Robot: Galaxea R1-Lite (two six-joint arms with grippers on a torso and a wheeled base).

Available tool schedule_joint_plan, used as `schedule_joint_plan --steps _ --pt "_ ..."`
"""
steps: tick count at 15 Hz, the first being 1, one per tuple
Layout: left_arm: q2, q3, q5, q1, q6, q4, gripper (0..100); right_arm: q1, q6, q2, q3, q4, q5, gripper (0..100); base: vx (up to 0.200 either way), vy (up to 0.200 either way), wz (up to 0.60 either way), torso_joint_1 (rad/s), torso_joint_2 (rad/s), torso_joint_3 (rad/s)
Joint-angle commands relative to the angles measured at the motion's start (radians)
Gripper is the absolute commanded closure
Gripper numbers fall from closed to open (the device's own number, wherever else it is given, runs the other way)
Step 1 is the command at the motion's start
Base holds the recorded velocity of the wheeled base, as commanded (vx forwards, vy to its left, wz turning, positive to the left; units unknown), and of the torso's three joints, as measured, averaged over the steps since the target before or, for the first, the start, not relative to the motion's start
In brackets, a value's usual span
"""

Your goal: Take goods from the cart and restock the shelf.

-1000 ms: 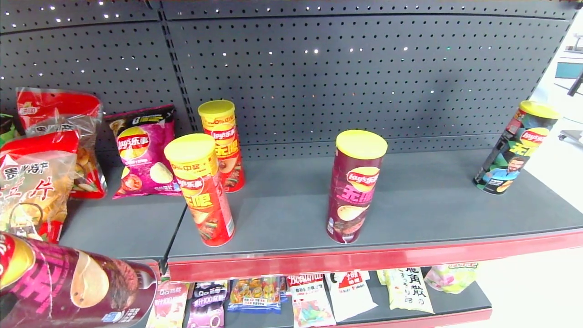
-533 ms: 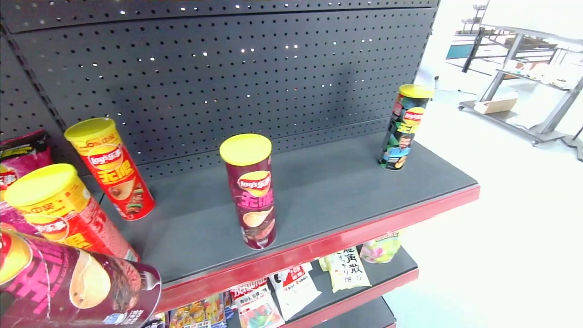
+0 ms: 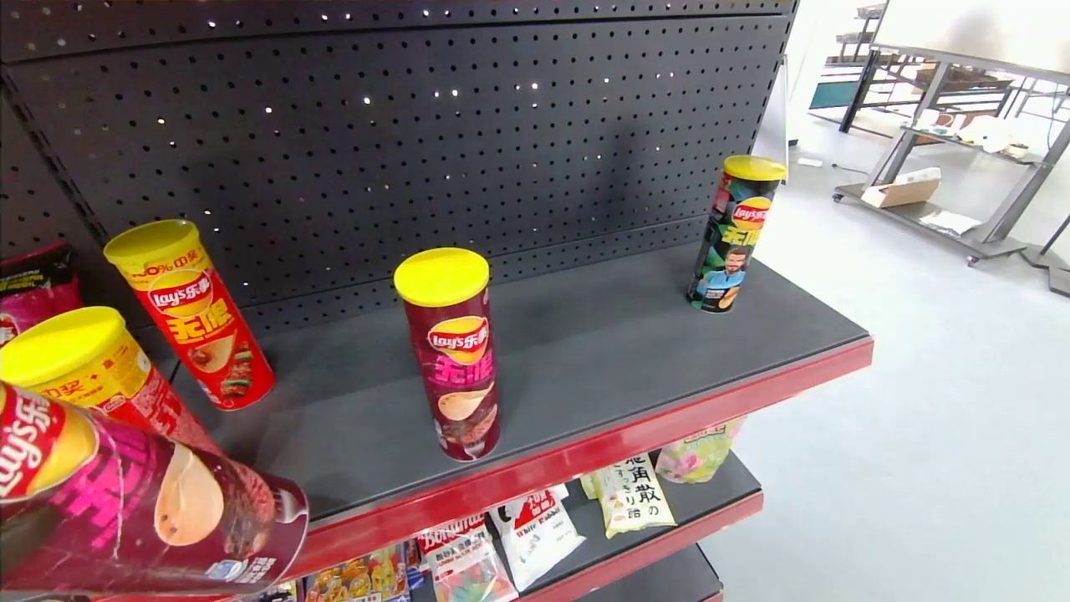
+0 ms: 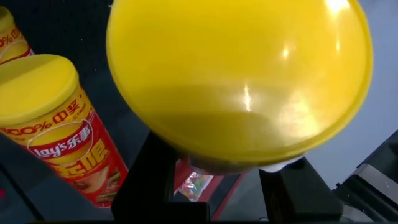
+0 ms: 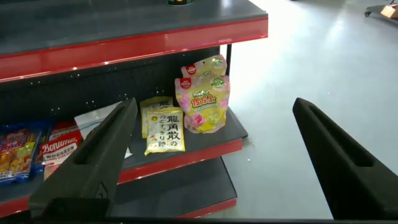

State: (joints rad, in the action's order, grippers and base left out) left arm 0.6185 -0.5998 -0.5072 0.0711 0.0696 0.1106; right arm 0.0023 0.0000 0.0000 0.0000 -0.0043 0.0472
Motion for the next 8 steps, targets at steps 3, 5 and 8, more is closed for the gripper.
schedule_joint_plan --steps 3,5,8 --pt "0.198 -0.049 0.032 -0.001 0.105 -0.003 100 0.001 0.000 0.002 0.000 0.000 0.000 0 0.000 0.000 0.00 0.000 0.00 0.000" --pt "0.303 -0.124 0.036 0.023 0.131 -0.006 100 0.001 0.000 0.002 0.000 0.000 0.000 0 0.000 0.000 0.00 0.000 0.00 0.000" --pt "0.377 -0.196 0.036 0.039 0.145 -0.006 100 0.001 0.000 0.002 0.000 0.000 0.000 0 0.000 0.000 0.00 0.000 0.00 0.000"
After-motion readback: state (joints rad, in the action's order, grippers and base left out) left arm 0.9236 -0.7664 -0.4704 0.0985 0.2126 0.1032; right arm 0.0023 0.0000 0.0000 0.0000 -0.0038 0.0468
